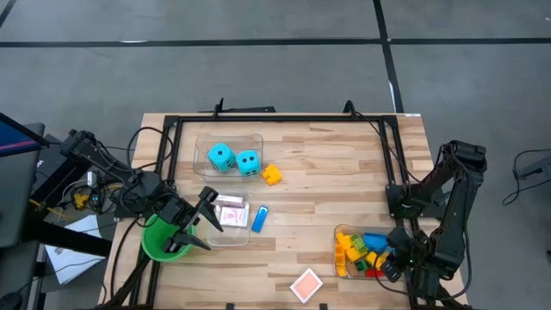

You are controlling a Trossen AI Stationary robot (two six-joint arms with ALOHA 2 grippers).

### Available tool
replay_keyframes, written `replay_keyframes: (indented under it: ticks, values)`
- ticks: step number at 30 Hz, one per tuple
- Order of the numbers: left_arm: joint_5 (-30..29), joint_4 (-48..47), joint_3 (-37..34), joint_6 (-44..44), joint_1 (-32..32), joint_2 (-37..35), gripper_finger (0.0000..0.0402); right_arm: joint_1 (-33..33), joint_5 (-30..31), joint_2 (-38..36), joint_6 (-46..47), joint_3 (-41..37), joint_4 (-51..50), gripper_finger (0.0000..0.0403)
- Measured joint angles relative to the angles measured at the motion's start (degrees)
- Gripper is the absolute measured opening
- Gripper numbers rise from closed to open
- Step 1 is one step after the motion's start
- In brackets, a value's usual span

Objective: Pick & Place Toys
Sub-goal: Put the blue game piece into the bottom right transparent bin

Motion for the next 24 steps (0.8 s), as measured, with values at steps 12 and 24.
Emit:
replay_keyframes:
  ticks: [12, 24]
  values:
    - [0.0, 0.0, 0.0, 0.0, 0.0, 0.0, 0.0231, 0.0, 0.6, -0.5, -0.4, 0.0, 0.3, 0.0193]
    - [0.0, 0.8, 0.0, 0.0, 0.0, 0.0, 0.0231, -3.9, 40.0, -5.5, -29.2, 7.8, -1.3, 0.0193]
